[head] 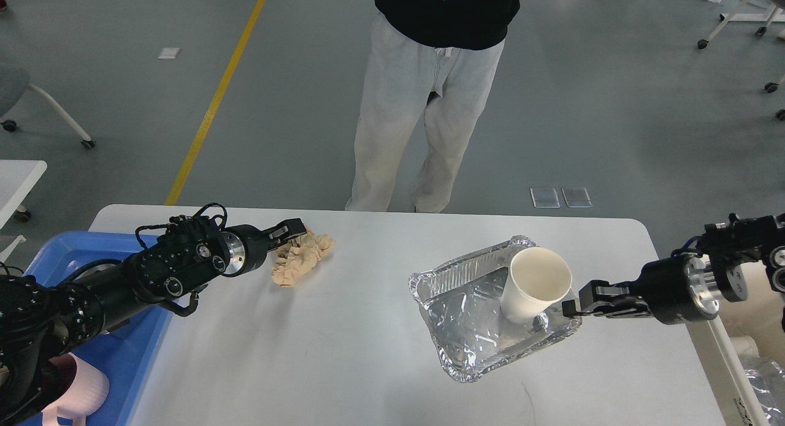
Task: Tidy desktop
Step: 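Reach the left gripper down to the crumpled beige bread, then close the left gripper on the beige bread, then lift the beige bread up with the left gripper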
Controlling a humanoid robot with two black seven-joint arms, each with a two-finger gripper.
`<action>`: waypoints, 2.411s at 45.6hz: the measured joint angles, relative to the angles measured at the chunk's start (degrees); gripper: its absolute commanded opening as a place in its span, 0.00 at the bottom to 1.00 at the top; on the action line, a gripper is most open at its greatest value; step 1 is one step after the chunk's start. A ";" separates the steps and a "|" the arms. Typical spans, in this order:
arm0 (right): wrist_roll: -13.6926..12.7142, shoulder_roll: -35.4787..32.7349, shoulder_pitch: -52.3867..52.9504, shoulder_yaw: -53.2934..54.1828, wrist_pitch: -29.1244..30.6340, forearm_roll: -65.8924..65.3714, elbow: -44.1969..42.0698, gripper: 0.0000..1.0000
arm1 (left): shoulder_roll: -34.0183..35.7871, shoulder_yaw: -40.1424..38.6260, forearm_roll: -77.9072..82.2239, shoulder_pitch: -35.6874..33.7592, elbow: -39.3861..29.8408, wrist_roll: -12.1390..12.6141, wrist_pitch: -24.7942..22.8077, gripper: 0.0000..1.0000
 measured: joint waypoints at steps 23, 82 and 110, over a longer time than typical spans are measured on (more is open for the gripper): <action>0.00 -0.69 -0.11 0.00 0.00 0.00 -0.01 0.00 | -1.00 0.47 0.19 3.02 0.07 0.10 -0.44 0.18; 0.01 -1.23 0.30 0.59 -0.17 0.00 0.22 0.00 | 54.48 -3.65 2.60 -15.88 -58.64 0.65 -22.61 0.00; 0.09 -0.97 0.19 0.80 -0.08 -0.03 0.24 0.00 | 83.02 -25.58 2.09 -16.39 -62.68 0.00 -47.24 0.00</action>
